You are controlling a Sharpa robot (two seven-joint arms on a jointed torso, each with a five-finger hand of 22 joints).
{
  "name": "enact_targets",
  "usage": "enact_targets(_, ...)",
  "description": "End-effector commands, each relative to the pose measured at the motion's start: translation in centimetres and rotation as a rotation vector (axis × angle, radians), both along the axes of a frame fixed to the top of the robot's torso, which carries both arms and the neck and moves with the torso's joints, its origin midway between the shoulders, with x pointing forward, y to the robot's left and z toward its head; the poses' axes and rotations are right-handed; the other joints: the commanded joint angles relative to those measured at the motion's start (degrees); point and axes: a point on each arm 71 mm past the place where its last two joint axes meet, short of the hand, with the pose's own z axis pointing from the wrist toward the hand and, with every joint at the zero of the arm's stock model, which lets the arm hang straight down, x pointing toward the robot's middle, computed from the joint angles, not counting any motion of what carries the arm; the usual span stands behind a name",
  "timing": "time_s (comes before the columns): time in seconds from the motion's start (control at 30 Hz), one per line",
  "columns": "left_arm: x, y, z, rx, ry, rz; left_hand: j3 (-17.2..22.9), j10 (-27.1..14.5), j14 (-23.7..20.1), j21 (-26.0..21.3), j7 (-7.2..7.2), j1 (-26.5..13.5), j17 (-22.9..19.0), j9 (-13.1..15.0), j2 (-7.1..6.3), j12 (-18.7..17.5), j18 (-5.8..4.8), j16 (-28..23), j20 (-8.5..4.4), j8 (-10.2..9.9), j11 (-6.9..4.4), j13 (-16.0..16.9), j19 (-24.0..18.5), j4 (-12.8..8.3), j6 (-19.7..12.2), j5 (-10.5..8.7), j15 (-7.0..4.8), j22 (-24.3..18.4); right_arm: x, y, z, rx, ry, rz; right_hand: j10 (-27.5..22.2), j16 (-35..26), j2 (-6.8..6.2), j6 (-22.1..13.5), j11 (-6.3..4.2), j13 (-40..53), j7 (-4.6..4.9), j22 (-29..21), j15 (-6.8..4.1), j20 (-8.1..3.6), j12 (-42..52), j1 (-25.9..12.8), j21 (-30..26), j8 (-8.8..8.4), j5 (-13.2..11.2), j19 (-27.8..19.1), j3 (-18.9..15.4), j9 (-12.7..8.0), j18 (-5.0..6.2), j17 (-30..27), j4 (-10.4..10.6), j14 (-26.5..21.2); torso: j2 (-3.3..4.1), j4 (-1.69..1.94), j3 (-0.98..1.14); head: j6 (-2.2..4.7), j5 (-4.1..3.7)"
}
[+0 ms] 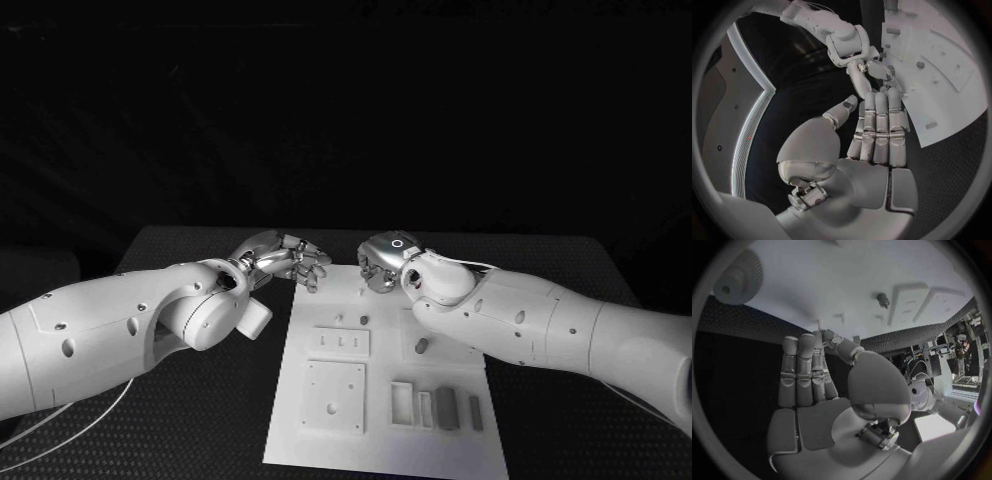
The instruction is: Assemble the parts on the task board
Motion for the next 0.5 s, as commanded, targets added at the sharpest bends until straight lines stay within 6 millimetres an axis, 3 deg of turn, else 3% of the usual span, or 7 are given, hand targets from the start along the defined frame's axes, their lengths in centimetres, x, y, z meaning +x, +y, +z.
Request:
enact_targets(0.03, -0.06, -0.29, 0.19, -0.008, 0.000, -0.013, -0.06, -0.41, -0.42, -0.35, -0.06, -0.45, 0.08, 0.09, -0.17, -0.27, 0.88, -0.24, -0.12, -0.11, 0.14, 0.09, -0.33, 0.21, -0.32, -0.03, 0.03, 0.09, -0.05, 0.15, -0.07, -0.007, 0.001, 0.009, 0.42, 0.30, -0.14, 1.36, 0.08, 0.02, -1.09, 1.44, -0.14, -0.19, -0.22, 0.49, 0.30, 0.25, 0.13, -0.23, 0.26, 1.37, 1.16, 0.08, 0.15, -0.16, 0.05, 0.00, -0.03, -0.19, 0.17)
enact_targets(0.5, 0.09, -0.44, 0.26, -0.006, -0.003, -0.014, -0.05, -0.44, -0.42, -0.36, -0.06, -0.48, 0.14, 0.15, -0.19, -0.29, 0.88, -0.28, -0.11, -0.15, 0.15, 0.19, -0.34, 0.22, -0.33, -0.03, 0.04, 0.14, 0.03, 0.25, -0.26, -0.014, 0.019, 0.007, 0.40, 0.34, -0.10, 1.34, 0.09, 0.08, -1.07, 1.43, -0.14, -0.18, -0.27, 0.44, 0.39, 0.18, 0.12, -0.26, 0.29, 1.39, 1.16, 0.08, 0.16, -0.19, 0.11, -0.19, -0.06, -0.27, 0.12)
